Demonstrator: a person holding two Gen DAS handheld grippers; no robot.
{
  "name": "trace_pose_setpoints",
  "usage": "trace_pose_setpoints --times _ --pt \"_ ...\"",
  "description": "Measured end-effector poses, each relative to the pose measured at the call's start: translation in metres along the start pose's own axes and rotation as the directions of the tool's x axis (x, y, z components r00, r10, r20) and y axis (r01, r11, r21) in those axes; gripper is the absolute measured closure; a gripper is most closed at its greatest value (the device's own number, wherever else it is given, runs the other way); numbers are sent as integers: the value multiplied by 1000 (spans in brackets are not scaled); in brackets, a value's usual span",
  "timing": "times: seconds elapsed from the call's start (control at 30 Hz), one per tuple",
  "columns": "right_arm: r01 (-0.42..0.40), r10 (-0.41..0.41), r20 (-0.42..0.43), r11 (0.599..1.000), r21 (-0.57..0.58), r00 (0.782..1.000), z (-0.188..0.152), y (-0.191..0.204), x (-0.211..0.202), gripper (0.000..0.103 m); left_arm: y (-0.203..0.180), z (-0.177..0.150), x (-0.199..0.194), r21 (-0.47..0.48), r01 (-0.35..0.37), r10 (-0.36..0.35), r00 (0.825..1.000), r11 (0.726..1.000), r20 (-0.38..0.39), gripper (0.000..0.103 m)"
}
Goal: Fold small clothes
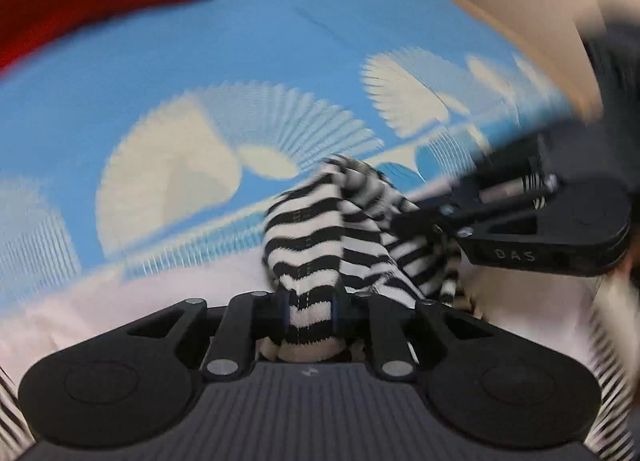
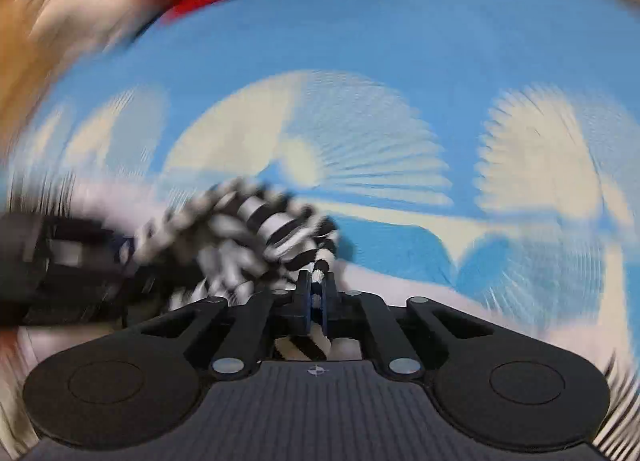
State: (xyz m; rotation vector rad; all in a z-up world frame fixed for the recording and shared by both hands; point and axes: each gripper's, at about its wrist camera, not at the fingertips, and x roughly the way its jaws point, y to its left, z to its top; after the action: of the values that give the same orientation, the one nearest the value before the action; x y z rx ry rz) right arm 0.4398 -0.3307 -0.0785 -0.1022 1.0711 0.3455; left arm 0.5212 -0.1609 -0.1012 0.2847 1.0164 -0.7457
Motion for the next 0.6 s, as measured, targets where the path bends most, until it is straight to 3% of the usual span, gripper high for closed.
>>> trace_pose_setpoints --times 0.07,0.1,0.13,0.17,0.2,0.23,0.27,0.3,0.33,0.37,0.4,0.5,0.57,0.6 --pt "57 -55 41 998 -40 998 19 1 -5 100 1 20 -2 -3 -62 62 997 998 53 88" --pt "166 -166 142 986 15 976 38 -8 -14 99 7 36 -6 -63 -138 145 980 988 135 82" --pt "275 -294 277 955 108 915 55 -17 -25 99 14 49 -12 -149 -217 249 936 965 249 62" --pt "338 -400 386 915 219 831 65 -24 -36 96 22 58 -21 -265 -302 388 837 916 386 39" --pt "378 -509 485 859 347 712 71 -29 -51 79 25 61 -27 -366 -357 500 737 860 455 0" --pt "394 -542 505 838 377 671 75 -30 -56 60 27 58 -34 -457 -389 594 626 800 506 0" --pt "394 -543 507 838 377 670 75 -30 -60 23 28 54 -39 -505 -393 635 562 769 530 0" --pt "385 -533 518 845 371 670 67 -29 -63 15 32 51 -42 -513 -380 632 571 769 524 0" --pt "378 -521 534 853 360 666 56 -28 -64 16 38 45 -44 -502 -355 602 614 789 511 0" --pt "374 -504 534 863 339 679 44 -28 -61 16 44 35 -44 -480 -321 555 667 816 497 0" --pt "368 -487 511 872 321 708 30 -28 -57 16 48 22 -45 -467 -303 527 699 831 484 0" --pt "316 -434 430 893 319 792 -23 -32 -45 16 57 -29 -44 -458 -293 492 768 839 411 0" --pt "251 -385 399 903 348 832 -60 -28 -48 16 66 -67 -49 -477 -284 476 807 832 349 0" --pt "210 -354 390 907 365 850 -77 -23 -59 16 69 -85 -56 -492 -286 476 819 823 321 0"
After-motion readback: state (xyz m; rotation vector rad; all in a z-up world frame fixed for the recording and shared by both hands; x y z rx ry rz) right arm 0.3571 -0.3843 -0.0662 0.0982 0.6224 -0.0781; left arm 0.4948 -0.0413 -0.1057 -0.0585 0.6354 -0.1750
